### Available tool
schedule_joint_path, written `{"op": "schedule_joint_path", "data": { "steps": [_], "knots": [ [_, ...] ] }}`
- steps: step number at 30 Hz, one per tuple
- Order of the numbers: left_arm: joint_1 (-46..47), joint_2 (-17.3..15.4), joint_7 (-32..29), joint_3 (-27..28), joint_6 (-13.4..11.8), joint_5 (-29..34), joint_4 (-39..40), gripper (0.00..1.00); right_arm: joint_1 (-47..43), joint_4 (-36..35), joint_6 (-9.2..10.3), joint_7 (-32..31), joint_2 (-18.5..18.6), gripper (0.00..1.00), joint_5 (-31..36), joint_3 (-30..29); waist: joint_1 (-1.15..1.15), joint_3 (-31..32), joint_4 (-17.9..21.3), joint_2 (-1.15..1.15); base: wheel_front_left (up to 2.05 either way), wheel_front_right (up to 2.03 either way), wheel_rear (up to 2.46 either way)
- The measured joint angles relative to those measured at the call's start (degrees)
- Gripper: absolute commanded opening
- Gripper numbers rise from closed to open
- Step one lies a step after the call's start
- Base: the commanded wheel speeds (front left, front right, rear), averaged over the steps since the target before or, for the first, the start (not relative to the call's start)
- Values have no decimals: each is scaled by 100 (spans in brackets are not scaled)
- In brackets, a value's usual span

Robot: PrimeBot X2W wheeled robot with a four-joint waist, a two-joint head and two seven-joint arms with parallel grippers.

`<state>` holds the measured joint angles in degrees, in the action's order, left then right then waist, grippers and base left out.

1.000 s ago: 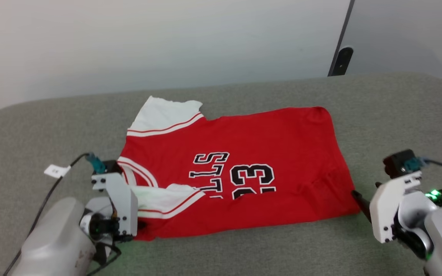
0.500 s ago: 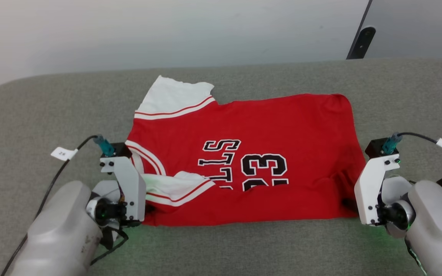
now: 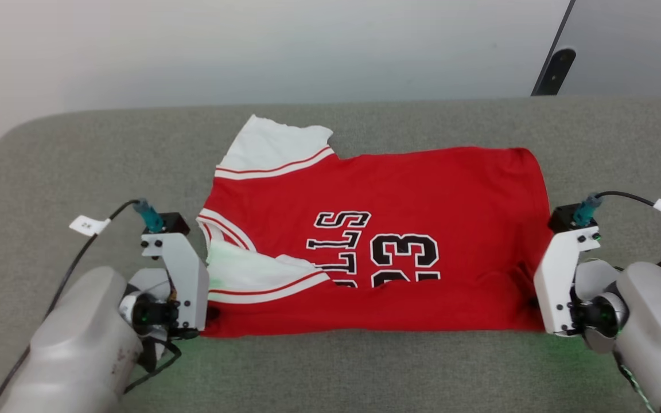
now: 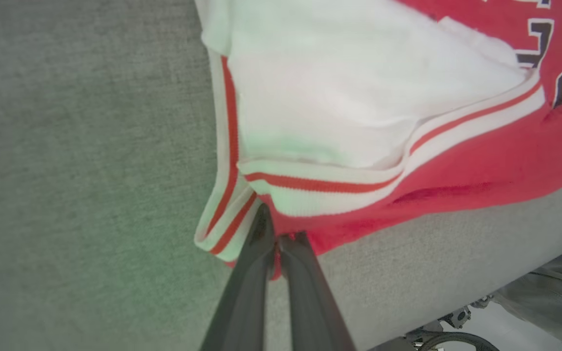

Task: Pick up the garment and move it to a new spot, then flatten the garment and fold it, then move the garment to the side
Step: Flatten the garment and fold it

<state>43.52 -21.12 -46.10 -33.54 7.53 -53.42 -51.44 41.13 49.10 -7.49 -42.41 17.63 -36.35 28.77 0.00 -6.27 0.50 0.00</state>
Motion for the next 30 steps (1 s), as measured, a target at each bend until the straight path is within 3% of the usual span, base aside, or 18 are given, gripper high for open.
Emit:
{"op": "schedule_joint_path", "data": {
  "steps": [13,24,30],
  "knots": [
    [-93,-166,-398,-99,-20,-111,164,0,-169,-274,-1,-282,415,0,-493,300,0,395,-28,0,0,0,0],
    [-550,-253,-875,-171,-352,-253,671,0,-695,-790,-4,-444,832,0,-801,401,0,564,-87,0,0,0,0],
    [-769,-248,-780,-164,-502,-282,892,0,-831,-759,-3,-242,789,0,-740,316,0,386,-66,0,0,0,0]
  ]
}}
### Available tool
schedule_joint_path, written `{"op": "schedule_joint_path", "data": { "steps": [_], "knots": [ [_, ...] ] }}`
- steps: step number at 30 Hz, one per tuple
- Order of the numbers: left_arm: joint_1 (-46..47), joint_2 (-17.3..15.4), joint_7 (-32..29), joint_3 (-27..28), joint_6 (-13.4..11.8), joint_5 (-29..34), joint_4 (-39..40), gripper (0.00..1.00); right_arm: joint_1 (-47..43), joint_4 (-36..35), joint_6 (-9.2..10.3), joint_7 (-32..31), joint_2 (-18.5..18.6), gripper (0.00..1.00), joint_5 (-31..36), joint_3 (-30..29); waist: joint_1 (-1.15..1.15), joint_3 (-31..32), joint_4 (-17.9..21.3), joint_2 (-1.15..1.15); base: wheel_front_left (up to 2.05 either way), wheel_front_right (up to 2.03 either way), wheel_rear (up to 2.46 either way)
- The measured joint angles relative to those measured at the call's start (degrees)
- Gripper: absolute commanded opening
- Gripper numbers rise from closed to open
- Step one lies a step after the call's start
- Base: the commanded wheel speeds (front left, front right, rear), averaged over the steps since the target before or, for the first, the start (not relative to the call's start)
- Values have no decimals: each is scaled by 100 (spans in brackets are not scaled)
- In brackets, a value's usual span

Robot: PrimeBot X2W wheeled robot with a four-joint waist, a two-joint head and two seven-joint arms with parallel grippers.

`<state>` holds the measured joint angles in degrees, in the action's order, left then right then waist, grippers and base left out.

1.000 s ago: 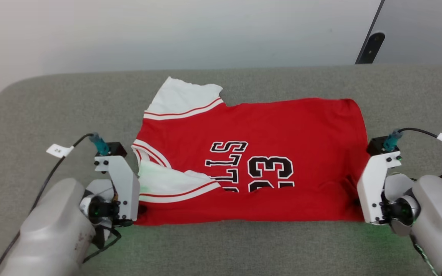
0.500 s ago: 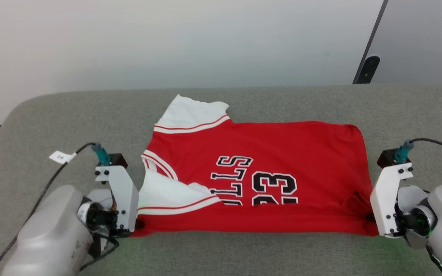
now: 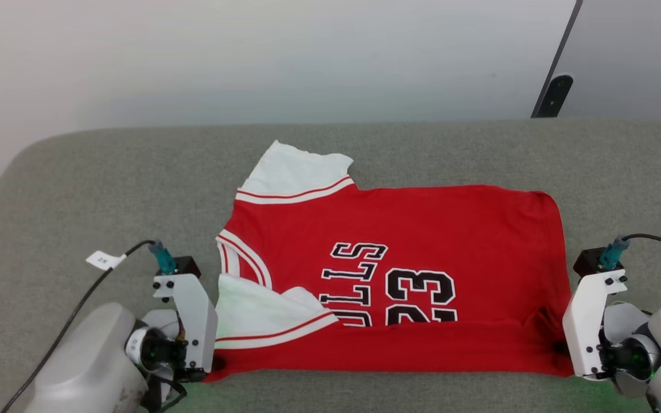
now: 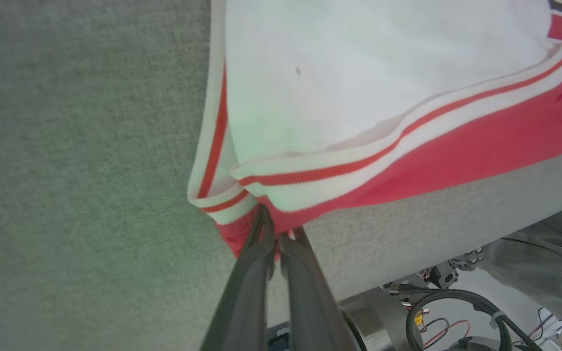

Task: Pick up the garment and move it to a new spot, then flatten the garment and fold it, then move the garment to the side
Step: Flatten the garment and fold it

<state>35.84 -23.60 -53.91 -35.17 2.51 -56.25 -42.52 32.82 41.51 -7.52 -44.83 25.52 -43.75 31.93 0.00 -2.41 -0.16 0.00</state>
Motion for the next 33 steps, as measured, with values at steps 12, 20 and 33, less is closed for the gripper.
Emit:
{"op": "schedule_joint_path", "data": {
  "steps": [12,20,33],
  "knots": [
    [13,113,176,-16,-48,-5,-358,0,203,647,0,223,-448,0,249,-29,0,-116,165,0,0,0,0],
    [131,96,146,-157,-12,137,-358,100,44,875,0,415,-497,0,180,167,0,259,73,0,0,0,0],
    [194,-168,1210,42,-21,341,454,100,-112,1225,1,1189,-434,100,148,348,0,562,-318,0,0,0,0]
  ]
}}
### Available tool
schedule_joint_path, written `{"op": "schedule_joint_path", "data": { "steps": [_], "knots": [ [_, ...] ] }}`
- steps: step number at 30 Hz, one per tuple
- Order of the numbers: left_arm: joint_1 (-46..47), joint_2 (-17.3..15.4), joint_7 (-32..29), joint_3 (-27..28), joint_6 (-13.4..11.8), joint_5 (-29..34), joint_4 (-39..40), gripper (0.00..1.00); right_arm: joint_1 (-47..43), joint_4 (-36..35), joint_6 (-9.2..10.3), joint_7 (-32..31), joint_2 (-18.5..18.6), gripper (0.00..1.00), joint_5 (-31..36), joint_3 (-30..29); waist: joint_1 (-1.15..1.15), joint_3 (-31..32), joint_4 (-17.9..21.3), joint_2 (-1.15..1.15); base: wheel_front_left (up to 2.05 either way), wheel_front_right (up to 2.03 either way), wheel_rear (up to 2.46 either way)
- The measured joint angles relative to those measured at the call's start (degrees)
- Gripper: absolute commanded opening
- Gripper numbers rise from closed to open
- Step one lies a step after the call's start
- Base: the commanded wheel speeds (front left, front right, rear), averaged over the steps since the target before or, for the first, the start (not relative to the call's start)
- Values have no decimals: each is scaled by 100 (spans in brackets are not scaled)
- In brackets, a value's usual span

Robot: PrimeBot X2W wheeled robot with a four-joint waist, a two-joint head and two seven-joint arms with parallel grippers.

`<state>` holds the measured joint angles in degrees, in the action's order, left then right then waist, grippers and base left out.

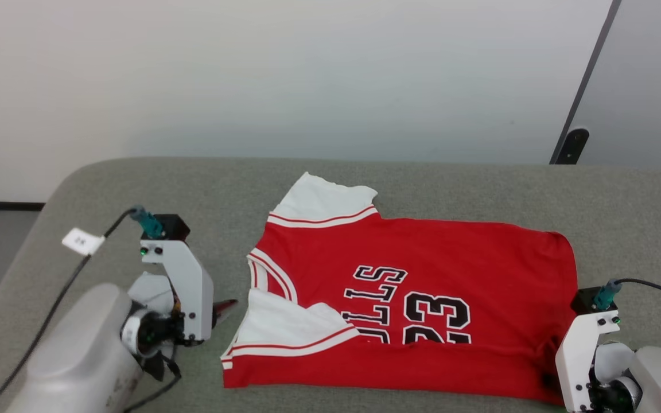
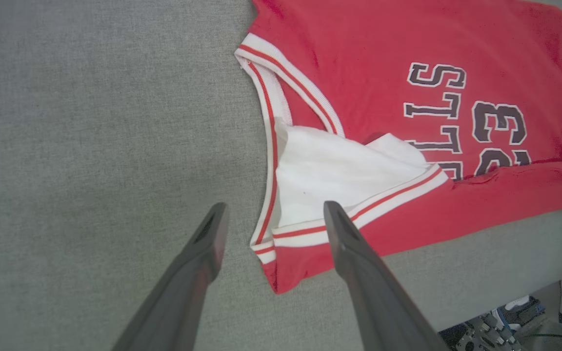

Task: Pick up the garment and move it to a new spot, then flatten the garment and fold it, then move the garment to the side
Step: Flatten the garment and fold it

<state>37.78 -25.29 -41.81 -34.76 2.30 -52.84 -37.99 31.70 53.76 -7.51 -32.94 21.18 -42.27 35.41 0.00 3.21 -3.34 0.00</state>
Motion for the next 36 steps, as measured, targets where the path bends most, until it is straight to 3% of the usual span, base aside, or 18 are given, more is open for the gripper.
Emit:
{"op": "schedule_joint_path", "data": {
  "steps": [8,15,17,18,23,26,29,30,36],
  "knots": [
    [-627,-97,1610,224,218,168,760,100,-25,230,0,681,62,100,113,103,0,259,-66,0,0,0,0],
    [-1419,-203,3103,394,115,485,1388,100,-154,-166,0,1457,414,100,156,342,0,546,-39,0,0,0,0],
    [-1648,-188,3504,492,45,512,1571,100,-235,-331,0,1808,556,100,242,397,0,631,-21,0,0,0,0],
    [-1879,-218,3966,563,-9,637,1789,100,-325,-549,0,2285,687,100,369,425,0,715,4,0,0,0,0],
    [-2512,-270,4860,701,-304,904,2361,100,-650,-1099,-1,3791,864,100,948,327,0,893,96,0,0,0,0],
    [-2896,-294,5231,764,-545,1027,2639,100,-982,-1237,0,4464,826,100,1319,2,0,975,173,0,0,0,0],
    [-3139,-302,5420,764,-662,1181,2850,100,-1239,-1399,-1,4675,770,100,1671,-288,0,1028,217,0,0,0,0],
    [-3348,-298,5517,782,-793,1282,2989,100,-1509,-1690,-1,4767,662,100,2050,-725,0,1079,252,0,0,0,0],
    [-4001,-165,5672,989,-922,1637,3285,100,-2824,-3416,-1,4791,24,100,3106,-2297,0,1227,303,0,0,0,0]
  ]
}}
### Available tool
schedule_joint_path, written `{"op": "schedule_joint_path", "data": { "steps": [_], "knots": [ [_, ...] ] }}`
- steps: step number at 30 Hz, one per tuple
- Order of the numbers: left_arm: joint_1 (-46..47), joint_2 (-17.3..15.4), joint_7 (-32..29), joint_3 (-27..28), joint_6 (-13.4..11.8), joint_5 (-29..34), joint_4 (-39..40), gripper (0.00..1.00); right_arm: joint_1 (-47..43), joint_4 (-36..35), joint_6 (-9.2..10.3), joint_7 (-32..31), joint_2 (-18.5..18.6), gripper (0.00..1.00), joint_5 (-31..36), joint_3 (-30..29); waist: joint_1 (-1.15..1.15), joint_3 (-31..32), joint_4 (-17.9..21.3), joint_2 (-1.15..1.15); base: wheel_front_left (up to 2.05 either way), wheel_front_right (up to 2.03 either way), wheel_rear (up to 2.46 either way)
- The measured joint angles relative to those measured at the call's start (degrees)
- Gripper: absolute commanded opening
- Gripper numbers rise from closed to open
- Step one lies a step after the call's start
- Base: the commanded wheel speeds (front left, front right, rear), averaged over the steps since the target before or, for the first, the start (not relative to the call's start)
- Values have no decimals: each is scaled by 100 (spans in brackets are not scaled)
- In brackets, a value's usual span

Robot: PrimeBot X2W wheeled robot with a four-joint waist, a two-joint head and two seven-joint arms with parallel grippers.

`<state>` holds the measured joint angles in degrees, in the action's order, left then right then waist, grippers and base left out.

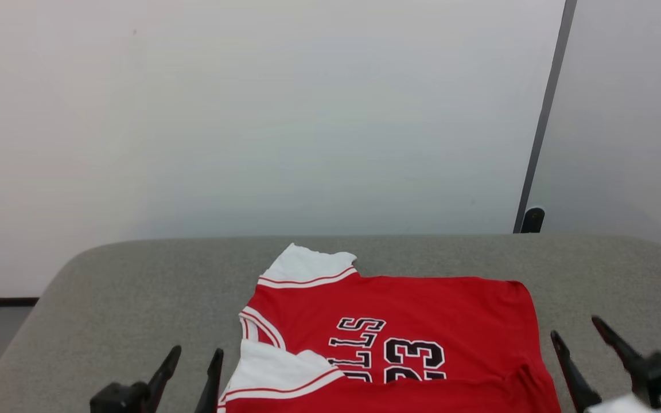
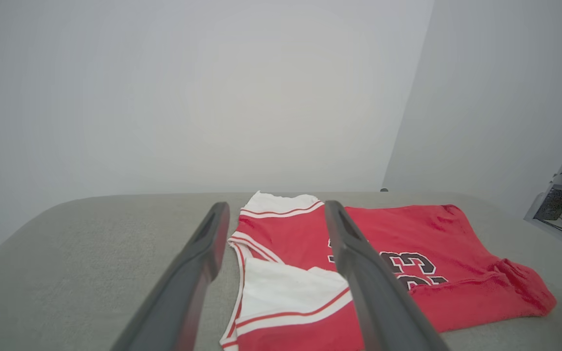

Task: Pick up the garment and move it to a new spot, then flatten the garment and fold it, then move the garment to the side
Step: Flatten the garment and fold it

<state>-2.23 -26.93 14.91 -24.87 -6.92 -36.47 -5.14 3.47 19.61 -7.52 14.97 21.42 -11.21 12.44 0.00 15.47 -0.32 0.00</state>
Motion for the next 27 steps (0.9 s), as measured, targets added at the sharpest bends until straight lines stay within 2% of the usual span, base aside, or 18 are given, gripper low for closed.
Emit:
{"op": "schedule_joint_path", "data": {
  "steps": [4,5,8,12,19,21,24,25,27],
  "knots": [
    [-299,267,15,369,9,359,151,100,-789,-734,0,0,-448,100,439,-617,0,78,-39,0,0,0,0],
    [-299,267,15,369,9,359,151,100,-789,-734,0,0,-448,100,439,-617,0,78,-39,0,0,0,0],
    [-494,555,22,738,224,698,172,100,-1122,-1077,0,1,-711,100,656,-866,0,85,-112,0,0,0,0],
    [-575,811,22,1084,409,948,53,100,-1268,-1148,0,1,-881,100,809,-1147,0,77,-125,0,0,0,0],
    [-732,1226,22,1532,751,1172,-179,100,-1379,-1221,0,1,-961,100,877,-1136,0,70,21,0,0,0,0],
    [-659,1255,22,1614,884,1103,-380,100,-1367,-1228,0,1,-934,100,889,-1102,0,43,103,0,0,0,0],
    [-260,1128,-56,1625,1095,1007,-695,100,-1229,-1228,0,-1,-880,100,889,-995,0,-36,252,0,0,0,0],
    [-260,1128,-56,1625,1095,1007,-695,100,-1229,-1228,0,-1,-880,100,889,-995,0,-36,252,0,0,0,0],
    [131,931,-240,1627,1188,938,-870,100,-1078,-1238,0,-12,-848,100,891,-911,0,-127,354,0,0,0,0]
  ]
}}
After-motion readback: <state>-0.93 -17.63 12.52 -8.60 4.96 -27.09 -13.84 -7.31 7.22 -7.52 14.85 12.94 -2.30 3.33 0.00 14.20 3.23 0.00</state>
